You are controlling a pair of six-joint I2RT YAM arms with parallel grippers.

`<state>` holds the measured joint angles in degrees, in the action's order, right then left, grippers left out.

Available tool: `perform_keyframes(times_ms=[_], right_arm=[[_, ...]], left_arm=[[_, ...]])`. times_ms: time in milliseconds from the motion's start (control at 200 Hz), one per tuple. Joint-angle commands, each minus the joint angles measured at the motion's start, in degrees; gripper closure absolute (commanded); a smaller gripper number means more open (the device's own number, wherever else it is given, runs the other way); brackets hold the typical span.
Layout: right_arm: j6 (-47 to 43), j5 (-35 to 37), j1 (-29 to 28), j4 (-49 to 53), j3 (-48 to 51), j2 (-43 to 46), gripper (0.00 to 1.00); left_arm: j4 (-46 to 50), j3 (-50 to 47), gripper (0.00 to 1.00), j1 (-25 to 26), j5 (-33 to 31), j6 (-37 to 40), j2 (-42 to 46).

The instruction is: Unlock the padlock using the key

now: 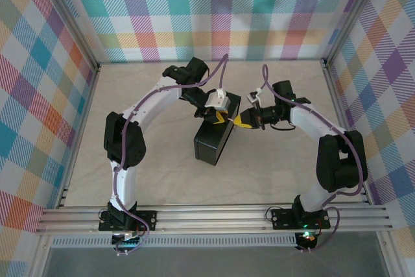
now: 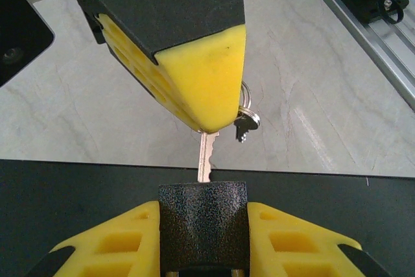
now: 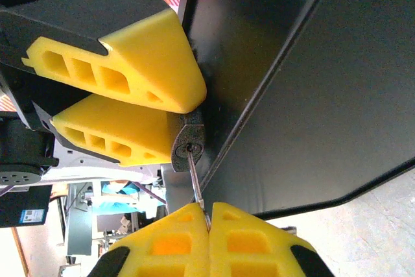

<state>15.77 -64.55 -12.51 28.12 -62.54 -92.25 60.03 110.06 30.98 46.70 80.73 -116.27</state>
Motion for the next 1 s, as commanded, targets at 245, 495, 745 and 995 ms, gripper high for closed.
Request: perform_keyframes(times_ms=[245, 495, 745, 995], right_arm=[[-1.3, -2.7, -0.8, -0.9, -3.1, -2.4, 0.96], [-2.2, -3.5, -1.0, 0.4, -5.3, -4.1, 0.96], [-2.3, -4.3, -3.2, 2.0, -10.8, -7.2, 0.96], [4.2, -4.6, -4.1, -4.8, -10.9, -8.0, 0.93]], left_arm=[[3.9, 0.1, 0.73, -0.2, 2.8, 2.4, 1.0], [5.6, 0.6, 0.73, 0.2, 3.6, 3.9, 1.0], [7.1, 2.7, 0.74, 1.1, 8.4, 4.7, -0.4], [6.7, 1.3, 0.75, 1.6, 9.8, 5.1, 0.4]])
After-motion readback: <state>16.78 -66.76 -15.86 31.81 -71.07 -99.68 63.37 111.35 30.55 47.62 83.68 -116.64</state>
